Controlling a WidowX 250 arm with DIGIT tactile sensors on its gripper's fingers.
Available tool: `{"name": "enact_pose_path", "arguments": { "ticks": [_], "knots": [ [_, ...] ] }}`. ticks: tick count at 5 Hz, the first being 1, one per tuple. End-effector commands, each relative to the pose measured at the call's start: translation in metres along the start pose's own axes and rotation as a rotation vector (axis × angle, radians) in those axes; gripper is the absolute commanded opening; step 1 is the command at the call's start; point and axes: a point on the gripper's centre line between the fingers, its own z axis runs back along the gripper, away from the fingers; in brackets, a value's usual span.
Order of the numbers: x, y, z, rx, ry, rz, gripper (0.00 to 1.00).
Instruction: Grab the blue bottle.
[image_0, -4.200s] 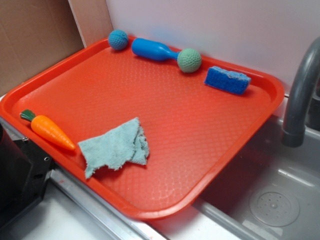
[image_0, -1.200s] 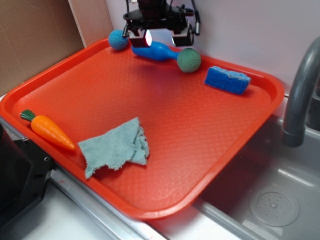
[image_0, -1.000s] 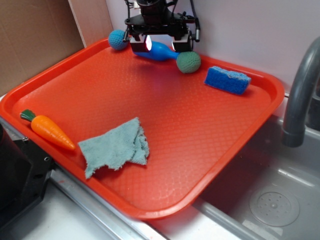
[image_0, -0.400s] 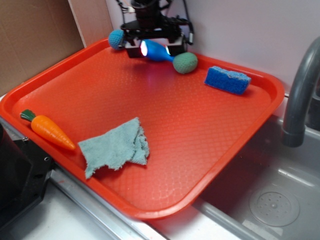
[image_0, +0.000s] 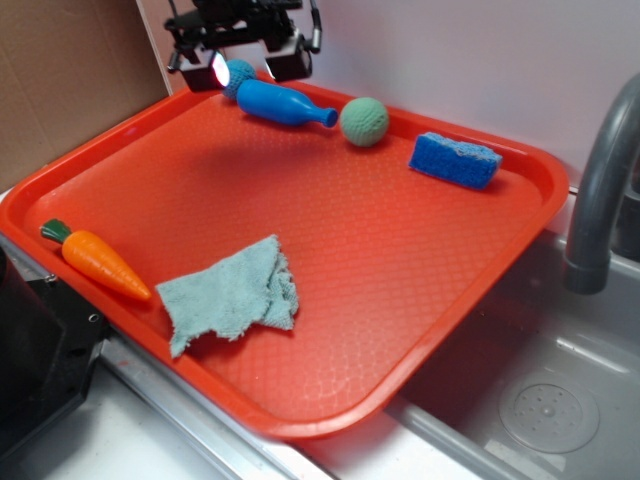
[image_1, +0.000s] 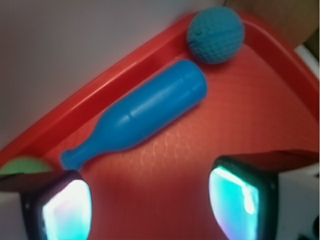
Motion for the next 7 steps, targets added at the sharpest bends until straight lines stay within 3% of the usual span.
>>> {"name": "enact_pose_path", "arguments": {
  "ticks": [1, 4, 5, 6, 7],
  "knots": [
    [0.024, -0.008, -0.003, 0.023, -0.124, 0.046, 1.00],
    [0.045, -0.021, -0.057, 0.091, -0.118, 0.041, 1.00],
    [0.047, -0.016, -0.067, 0.111, -0.098, 0.055, 1.00],
    [0.051, -0.003, -0.080, 0.128, -0.034, 0.086, 1.00],
    [0.047, 0.015, -0.088, 0.118, 0.098, 0.124, 0.00]
  ]
}}
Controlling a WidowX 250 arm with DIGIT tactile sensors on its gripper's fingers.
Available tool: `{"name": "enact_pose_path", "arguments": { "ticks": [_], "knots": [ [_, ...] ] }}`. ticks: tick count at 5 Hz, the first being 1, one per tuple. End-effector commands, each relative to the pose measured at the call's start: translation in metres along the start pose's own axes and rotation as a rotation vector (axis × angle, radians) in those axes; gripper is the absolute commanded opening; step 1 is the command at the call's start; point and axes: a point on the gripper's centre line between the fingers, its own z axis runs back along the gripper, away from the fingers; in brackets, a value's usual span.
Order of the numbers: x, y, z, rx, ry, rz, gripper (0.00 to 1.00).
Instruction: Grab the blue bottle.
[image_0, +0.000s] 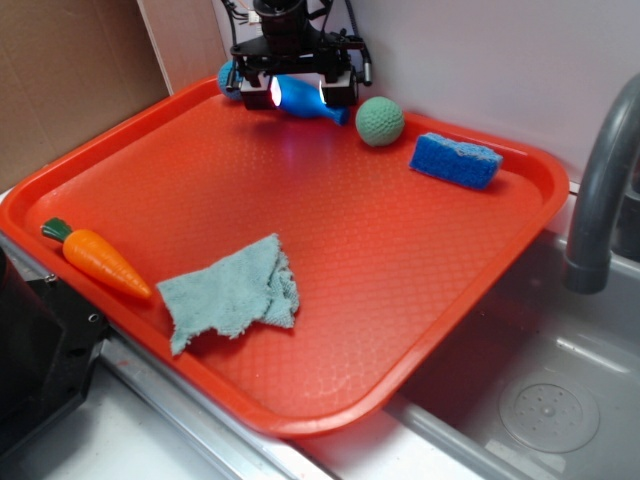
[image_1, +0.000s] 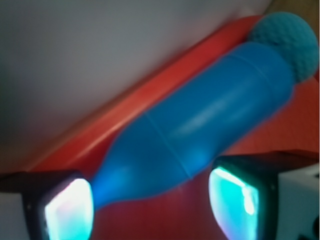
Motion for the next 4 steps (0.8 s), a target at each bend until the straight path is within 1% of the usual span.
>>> {"name": "enact_pose_path", "arguments": {
  "ticks": [1, 2, 3, 4],
  "knots": [
    [0.009, 0.035, 0.012, -0.108, 0.261, 0.056, 0.00],
    [-0.004, 0.042, 0.048, -0.165, 0.369, 0.055, 0.00],
    [-0.028, 0.046, 0.105, -0.181, 0.398, 0.001, 0.00],
    [-0.045, 0.046, 0.138, -0.191, 0.298, -0.049, 0.00]
  ]
}}
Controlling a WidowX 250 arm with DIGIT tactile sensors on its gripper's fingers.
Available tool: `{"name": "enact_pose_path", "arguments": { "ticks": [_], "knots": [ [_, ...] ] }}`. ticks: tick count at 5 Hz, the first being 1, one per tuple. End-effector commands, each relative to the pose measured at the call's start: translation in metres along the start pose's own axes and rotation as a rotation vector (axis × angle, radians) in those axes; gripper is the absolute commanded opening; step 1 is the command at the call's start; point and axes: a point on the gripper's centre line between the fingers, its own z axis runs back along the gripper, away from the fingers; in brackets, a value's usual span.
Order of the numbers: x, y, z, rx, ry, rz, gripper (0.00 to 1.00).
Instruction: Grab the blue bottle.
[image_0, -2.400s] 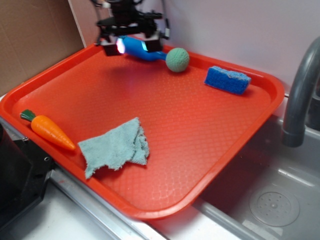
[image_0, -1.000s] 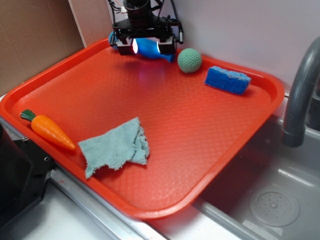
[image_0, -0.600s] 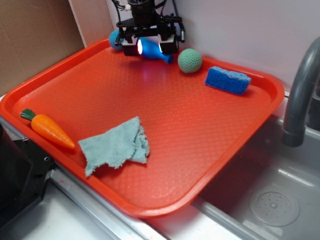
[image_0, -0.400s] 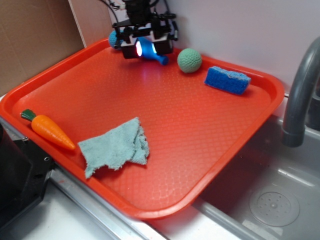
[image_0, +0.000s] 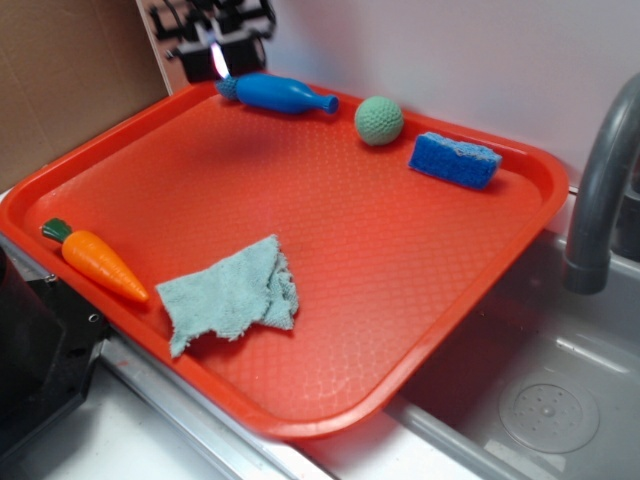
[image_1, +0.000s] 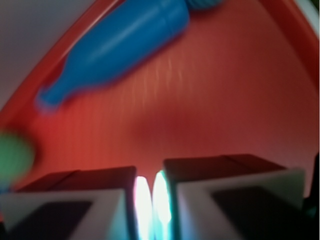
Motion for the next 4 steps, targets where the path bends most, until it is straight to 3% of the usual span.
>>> {"name": "enact_pose_path", "arguments": {
  "ticks": [1, 2, 3, 4],
  "knots": [
    [-0.039, -0.010, 0.042, 0.015, -0.217, -0.114, 0.00],
    [-0.014, -0.021, 0.021, 0.063, -0.427, 0.043, 1.00],
    [0.024, -0.027, 0.002, 0.095, -0.544, 0.021, 1.00],
    [0.053, -0.025, -0.015, 0.097, -0.578, -0.017, 1.00]
  ]
}}
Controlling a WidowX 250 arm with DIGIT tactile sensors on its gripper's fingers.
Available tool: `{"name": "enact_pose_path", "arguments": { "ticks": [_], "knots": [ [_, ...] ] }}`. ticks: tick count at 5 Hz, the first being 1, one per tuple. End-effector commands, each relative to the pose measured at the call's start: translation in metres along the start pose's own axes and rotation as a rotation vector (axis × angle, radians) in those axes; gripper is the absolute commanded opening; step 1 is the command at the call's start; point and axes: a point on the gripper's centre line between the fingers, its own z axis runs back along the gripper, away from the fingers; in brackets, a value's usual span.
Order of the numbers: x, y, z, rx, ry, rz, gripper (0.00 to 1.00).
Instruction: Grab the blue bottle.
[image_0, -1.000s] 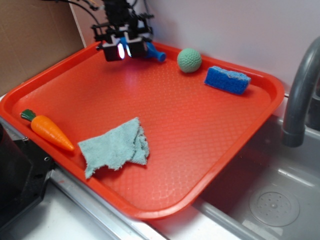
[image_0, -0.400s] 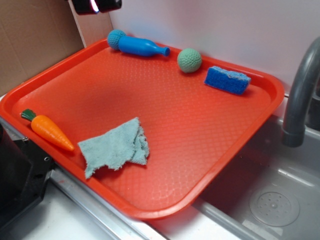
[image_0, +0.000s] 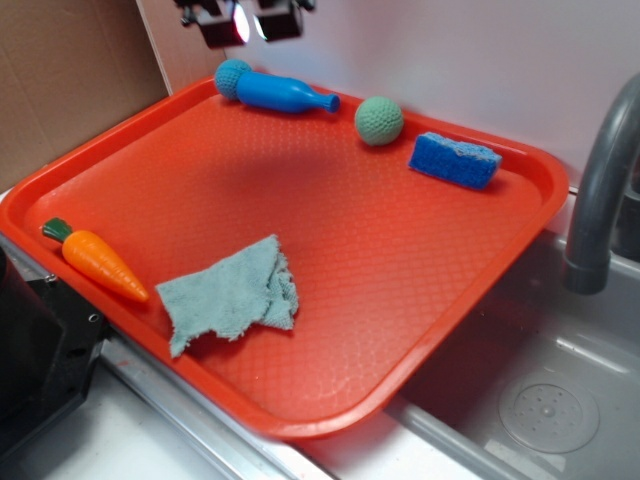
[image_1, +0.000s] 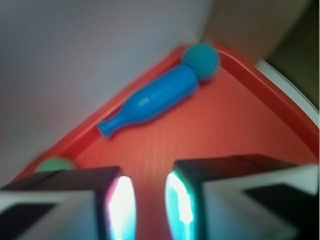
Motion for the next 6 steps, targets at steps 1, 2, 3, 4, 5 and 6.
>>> {"name": "enact_pose_path", "arguments": {
  "ticks": [1, 2, 3, 4, 5, 6],
  "knots": [
    [0.041, 0.005, -0.048, -0.026, -0.053, 0.034, 1.00],
    [0.049, 0.007, -0.066, -0.025, -0.024, 0.075, 1.00],
    [0.052, 0.005, -0.078, -0.014, -0.002, 0.098, 1.00],
    [0.046, 0.020, -0.089, 0.029, 0.079, 0.142, 1.00],
    [0.028, 0.040, -0.087, 0.092, 0.210, 0.174, 0.00],
    [0.005, 0.058, -0.059, 0.058, 0.372, 0.186, 0.00]
  ]
}}
